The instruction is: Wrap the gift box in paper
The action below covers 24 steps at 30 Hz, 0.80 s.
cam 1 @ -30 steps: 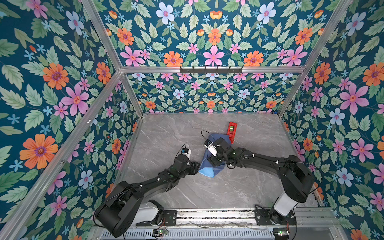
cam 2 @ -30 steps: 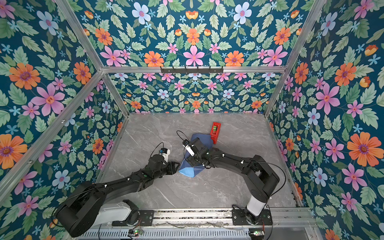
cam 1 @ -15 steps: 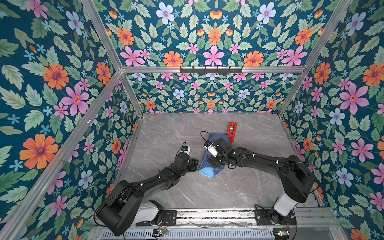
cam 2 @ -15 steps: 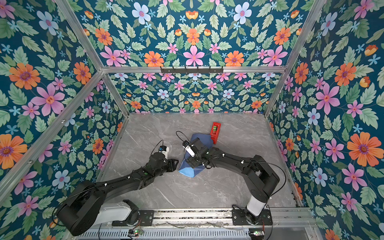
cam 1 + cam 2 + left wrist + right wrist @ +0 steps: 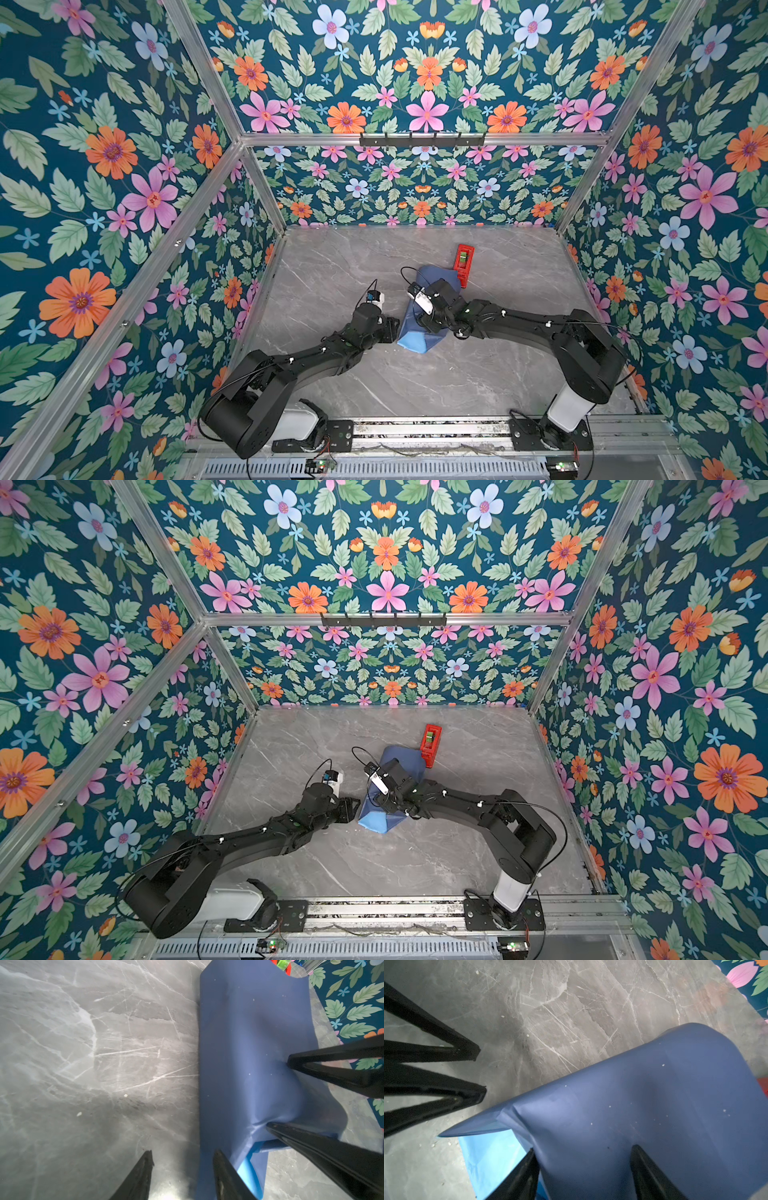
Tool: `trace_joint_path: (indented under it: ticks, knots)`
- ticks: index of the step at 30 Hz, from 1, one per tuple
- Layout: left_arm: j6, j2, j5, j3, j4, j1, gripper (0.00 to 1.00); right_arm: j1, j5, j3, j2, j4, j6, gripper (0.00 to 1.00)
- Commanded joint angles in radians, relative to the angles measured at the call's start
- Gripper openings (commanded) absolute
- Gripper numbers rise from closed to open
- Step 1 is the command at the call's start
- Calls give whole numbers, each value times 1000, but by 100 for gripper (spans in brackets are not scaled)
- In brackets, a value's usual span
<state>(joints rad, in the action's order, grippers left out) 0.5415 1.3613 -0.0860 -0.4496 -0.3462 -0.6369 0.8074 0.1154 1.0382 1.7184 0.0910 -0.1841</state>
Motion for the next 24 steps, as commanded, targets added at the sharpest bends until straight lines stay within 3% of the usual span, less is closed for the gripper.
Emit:
trace_joint_path:
  ticks: [1,12,24]
  knots:
    - [-4,25,-36,-5,-86,0,49,-1,-16,-20,21,114,19,68]
    - [48,97,-94,7,-230,-36,38,-1,-19,-48,7,96,25,67]
    - [105,165,-98,1,-320,-79,35,-2,-38,-61,-1,77,35,65]
